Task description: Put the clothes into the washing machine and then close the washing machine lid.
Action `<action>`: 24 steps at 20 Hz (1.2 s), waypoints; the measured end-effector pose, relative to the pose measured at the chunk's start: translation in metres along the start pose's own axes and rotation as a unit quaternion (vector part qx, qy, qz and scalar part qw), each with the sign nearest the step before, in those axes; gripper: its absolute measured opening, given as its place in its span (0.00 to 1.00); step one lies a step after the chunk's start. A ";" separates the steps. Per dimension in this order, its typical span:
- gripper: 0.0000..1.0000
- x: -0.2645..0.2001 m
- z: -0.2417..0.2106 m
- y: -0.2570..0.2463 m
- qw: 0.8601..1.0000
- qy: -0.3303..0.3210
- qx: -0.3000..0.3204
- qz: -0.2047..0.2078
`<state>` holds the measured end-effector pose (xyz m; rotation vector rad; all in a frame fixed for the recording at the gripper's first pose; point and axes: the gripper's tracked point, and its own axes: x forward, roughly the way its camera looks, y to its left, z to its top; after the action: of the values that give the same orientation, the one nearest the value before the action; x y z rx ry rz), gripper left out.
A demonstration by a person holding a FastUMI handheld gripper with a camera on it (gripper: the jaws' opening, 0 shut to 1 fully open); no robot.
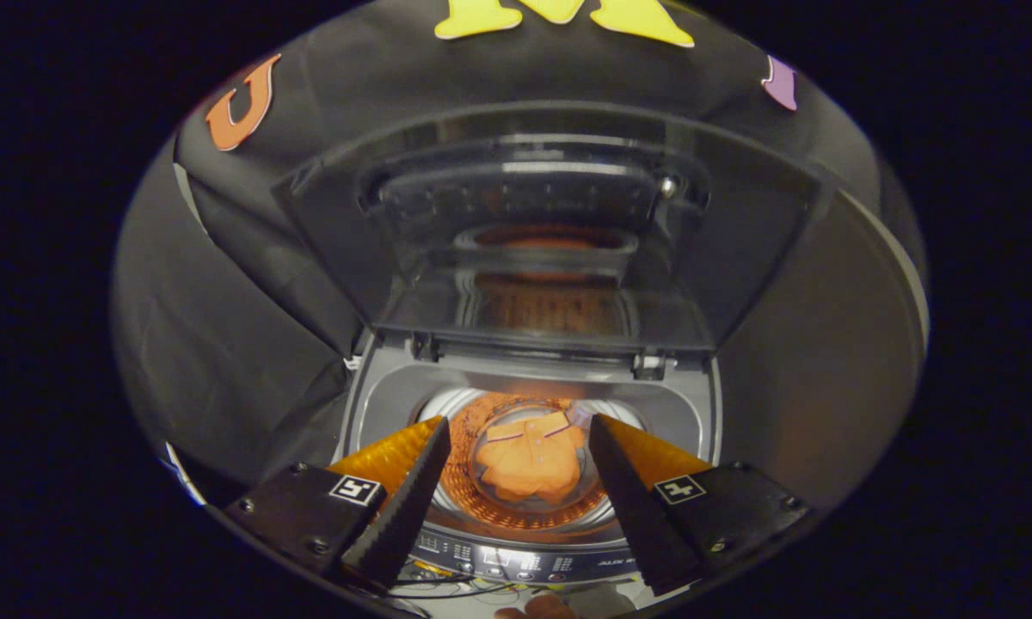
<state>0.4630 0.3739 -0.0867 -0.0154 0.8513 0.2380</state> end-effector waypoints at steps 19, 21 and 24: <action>1.00 -0.093 0.147 0.015 0.993 -0.112 -0.032 -0.002; 1.00 -0.086 0.159 0.012 0.993 -0.115 -0.031 -0.001; 1.00 -0.072 0.177 0.004 0.994 -0.111 -0.024 0.001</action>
<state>0.5481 0.3830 0.0842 -0.0325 0.6247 0.2564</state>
